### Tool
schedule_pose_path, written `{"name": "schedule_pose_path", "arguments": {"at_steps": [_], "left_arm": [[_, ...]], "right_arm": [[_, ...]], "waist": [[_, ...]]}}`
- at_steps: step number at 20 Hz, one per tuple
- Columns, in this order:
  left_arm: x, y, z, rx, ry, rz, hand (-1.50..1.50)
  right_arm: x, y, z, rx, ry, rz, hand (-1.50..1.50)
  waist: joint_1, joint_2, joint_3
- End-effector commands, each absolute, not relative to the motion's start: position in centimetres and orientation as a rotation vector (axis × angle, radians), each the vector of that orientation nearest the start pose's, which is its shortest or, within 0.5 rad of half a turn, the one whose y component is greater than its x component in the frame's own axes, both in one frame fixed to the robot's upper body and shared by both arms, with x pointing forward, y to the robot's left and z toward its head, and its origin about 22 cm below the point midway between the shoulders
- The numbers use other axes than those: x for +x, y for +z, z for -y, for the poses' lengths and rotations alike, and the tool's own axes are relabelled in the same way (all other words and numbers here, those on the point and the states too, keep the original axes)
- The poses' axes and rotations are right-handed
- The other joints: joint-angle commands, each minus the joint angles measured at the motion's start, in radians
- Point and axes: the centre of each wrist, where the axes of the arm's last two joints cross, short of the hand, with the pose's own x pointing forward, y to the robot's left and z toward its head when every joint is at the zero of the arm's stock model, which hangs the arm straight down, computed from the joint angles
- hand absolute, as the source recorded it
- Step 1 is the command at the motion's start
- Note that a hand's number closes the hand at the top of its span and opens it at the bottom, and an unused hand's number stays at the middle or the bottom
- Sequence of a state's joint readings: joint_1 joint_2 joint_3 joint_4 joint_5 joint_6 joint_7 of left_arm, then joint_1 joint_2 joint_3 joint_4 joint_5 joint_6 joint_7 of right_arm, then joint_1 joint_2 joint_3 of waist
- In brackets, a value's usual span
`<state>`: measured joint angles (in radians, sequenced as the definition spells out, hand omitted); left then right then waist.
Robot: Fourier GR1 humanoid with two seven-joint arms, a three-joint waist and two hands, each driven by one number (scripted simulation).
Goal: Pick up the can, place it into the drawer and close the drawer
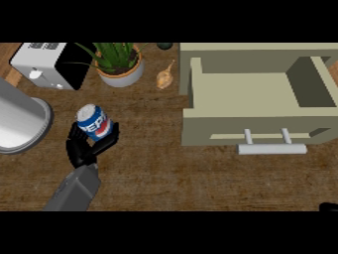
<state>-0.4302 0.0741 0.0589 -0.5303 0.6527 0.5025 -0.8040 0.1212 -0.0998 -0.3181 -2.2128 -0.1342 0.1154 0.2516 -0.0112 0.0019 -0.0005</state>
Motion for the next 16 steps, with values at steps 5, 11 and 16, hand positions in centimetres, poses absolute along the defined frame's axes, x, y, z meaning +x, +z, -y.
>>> {"name": "schedule_pose_path", "arguments": {"at_steps": [5, 11, 16], "left_arm": [[31.5, -10.4, -22.5, -0.013, 0.133, 1.576, 1.5], [36.6, -5.1, -20.7, -0.103, 0.074, 1.649, 1.5], [38.4, -1.3, -18.0, -0.11, -0.001, 1.668, 1.5]], "right_arm": [[17.3, 14.0, 30.4, -0.246, -0.043, 1.868, -1.5], [16.8, 14.1, 29.8, -0.26, -0.057, 1.864, -1.5], [15.7, 14.7, 30.6, -0.27, -0.053, 1.862, -1.5]], "waist": [[-0.008, 0.001, 0.0], [0.0, -0.002, 0.0], [0.006, -0.005, 0.001]]}}
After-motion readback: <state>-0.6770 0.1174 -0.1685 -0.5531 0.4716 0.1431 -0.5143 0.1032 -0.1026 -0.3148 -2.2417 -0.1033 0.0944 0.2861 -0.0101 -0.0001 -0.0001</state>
